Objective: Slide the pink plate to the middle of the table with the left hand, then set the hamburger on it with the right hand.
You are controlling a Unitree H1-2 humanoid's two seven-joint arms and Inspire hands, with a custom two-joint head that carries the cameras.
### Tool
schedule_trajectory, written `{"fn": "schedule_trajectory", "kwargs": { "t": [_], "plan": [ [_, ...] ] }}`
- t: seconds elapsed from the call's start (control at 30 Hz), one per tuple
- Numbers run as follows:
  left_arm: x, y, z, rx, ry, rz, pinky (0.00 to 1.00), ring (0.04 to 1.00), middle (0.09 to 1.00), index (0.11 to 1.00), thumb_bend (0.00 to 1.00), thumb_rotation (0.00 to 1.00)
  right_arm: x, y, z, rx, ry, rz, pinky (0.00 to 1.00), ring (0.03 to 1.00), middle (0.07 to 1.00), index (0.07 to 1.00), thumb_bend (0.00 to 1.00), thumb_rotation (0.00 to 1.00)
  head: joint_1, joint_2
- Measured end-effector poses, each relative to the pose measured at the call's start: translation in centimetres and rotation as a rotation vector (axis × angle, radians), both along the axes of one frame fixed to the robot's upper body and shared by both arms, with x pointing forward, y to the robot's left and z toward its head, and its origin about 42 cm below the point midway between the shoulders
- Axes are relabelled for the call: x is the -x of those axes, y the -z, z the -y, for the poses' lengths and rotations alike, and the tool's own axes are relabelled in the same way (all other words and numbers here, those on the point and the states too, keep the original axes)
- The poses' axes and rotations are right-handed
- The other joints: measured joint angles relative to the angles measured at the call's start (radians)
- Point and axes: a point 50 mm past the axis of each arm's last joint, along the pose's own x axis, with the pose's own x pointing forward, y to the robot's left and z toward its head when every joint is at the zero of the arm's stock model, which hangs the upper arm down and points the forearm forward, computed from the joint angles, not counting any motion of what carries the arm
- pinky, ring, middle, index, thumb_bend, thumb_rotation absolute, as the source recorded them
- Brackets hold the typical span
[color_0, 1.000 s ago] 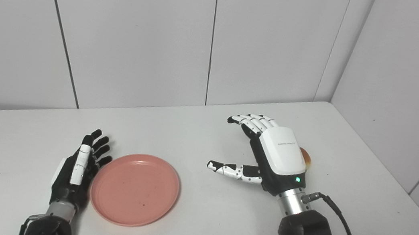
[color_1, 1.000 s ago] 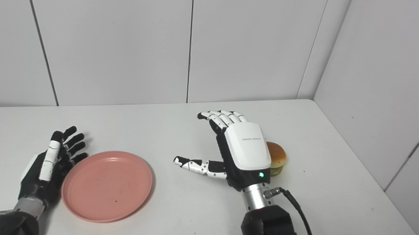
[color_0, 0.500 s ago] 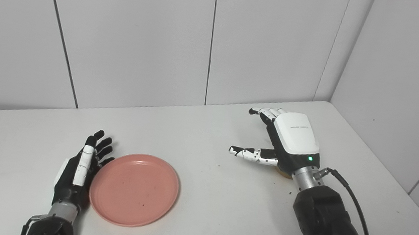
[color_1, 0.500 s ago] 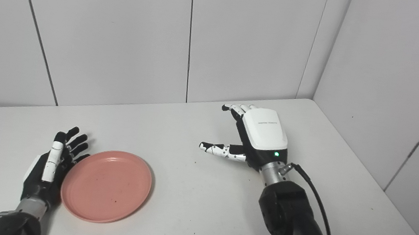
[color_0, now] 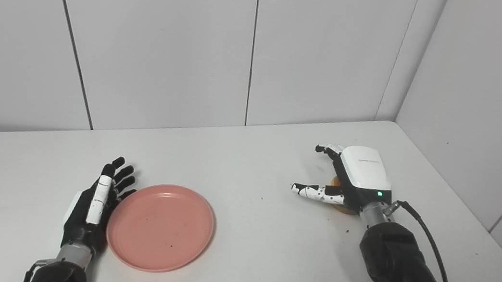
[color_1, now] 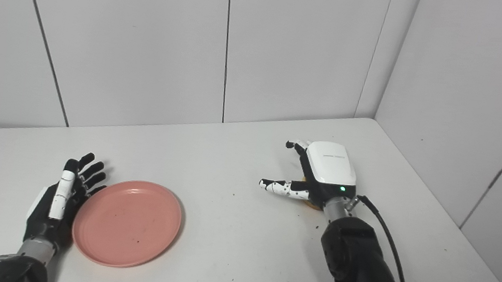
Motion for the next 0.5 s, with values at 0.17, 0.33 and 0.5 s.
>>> {"fn": "schedule_trajectory", "kwargs": {
  "t": [0.17, 0.33, 0.5],
  "plan": [
    [0.0, 0.0, 0.0, 0.0, 0.0, 0.0, 0.82, 0.893, 0.889, 0.889, 0.86, 0.87, -0.2, 1.2, 0.6, 0.023, 0.013, -0.03, 0.68, 0.727, 0.739, 0.721, 0.85, 0.76, 0.005, 0.003],
    [0.1, 0.0, 0.0, 0.0, 0.0, -0.001, 0.83, 0.894, 0.889, 0.891, 0.85, 0.87, -0.4, 2.1, 0.8, 0.032, 0.022, -0.043, 0.68, 0.739, 0.752, 0.72, 0.83, 0.73, 0.009, 0.003],
    [0.1, 0.0, 0.0, -0.001, 0.001, -0.001, 0.83, 0.898, 0.892, 0.899, 0.85, 0.88, -0.8, 2.8, 2.0, 0.049, 0.052, -0.051, 0.67, 0.742, 0.753, 0.715, 0.84, 0.72, 0.009, 0.003]
  ]
}}
